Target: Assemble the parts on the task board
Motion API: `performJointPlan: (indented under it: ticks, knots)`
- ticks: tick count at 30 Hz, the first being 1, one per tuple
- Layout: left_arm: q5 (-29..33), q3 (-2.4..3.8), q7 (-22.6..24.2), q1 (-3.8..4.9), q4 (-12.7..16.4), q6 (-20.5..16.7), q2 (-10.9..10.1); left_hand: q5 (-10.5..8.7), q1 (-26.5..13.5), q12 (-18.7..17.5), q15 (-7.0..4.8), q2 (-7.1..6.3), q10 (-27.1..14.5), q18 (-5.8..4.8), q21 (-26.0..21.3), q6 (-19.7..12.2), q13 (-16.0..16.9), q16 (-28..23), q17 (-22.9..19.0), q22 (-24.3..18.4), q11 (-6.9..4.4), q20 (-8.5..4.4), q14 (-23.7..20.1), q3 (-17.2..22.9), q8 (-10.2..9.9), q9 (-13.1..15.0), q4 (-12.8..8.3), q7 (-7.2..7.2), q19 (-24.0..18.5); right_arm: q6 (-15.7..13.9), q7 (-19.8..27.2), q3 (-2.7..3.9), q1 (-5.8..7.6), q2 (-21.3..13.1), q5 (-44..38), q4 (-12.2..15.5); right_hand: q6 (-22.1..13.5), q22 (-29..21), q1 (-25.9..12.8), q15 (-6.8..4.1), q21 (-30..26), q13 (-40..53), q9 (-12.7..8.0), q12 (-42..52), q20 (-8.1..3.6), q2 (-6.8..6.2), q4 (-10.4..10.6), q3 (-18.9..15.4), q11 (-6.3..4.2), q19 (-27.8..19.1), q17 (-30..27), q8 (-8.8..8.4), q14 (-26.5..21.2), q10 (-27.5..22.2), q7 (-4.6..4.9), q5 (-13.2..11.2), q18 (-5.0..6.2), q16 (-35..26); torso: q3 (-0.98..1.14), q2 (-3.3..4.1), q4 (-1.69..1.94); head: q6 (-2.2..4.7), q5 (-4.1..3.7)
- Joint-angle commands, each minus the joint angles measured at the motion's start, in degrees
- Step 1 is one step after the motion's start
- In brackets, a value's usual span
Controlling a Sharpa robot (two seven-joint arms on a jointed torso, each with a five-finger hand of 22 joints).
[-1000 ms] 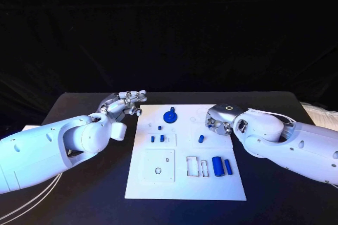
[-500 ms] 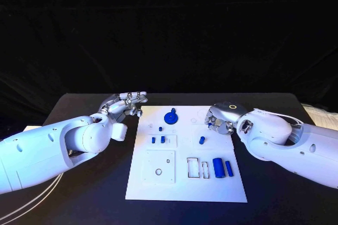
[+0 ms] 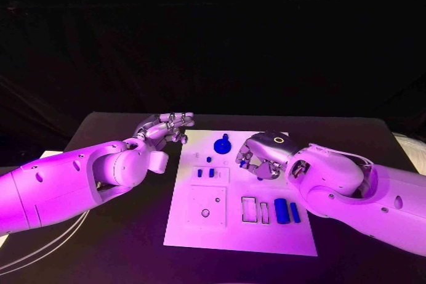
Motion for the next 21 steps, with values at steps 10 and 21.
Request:
performJointPlan:
  ticks: [10, 21]
  knots:
    - [0.2, 0.03, 0.0, -0.06, 0.3, 1.7, 0.4, -0.16, -0.1, 0.3, 0.05, 0.44, -0.6, 0.58, -0.4, 0.1, 0.1, -0.3, -0.3, -0.2, -0.08, -0.05, -0.3, -0.6, 0.3, -0.1, 0.0, 0.19, -0.3, 2.6, 2.7, -0.47, -3.73, 5.3, 3.0, -1.3, 0.1, 8.1, -0.9, -0.08, 0.1, -0.2, 0.1, -0.3, -0.18, -0.55, -0.4, 0.5, -0.48, 1.2, -0.4, 0.03, 1.4, 0.7, 0.45, -0.4, 0.6, 0.2, -0.11, 0.01, 0.22, -1.35, 2.63]
    - [0.2, 0.01, 0.0, -0.33, 0.3, 1.7, 0.6, -0.17, -0.3, 0.5, 0.07, 0.49, -0.7, 0.57, -0.4, 0.0, 0.2, -0.3, -0.3, -0.2, -0.06, -0.04, -0.3, -0.8, 0.4, -0.1, 0.1, 0.2, -0.2, 4.5, 3.2, -0.86, -5.37, 6.8, 3.0, -3.0, 0.2, 8.2, -1.0, -0.09, 0.1, -0.3, 0.2, -0.3, -0.16, -0.55, -0.4, 0.4, -0.47, 1.3, -0.3, 0.03, 1.4, 0.8, 0.5, -0.5, 0.59, 0.3, -0.04, 0.0, 0.08, -1.75, 2.75]
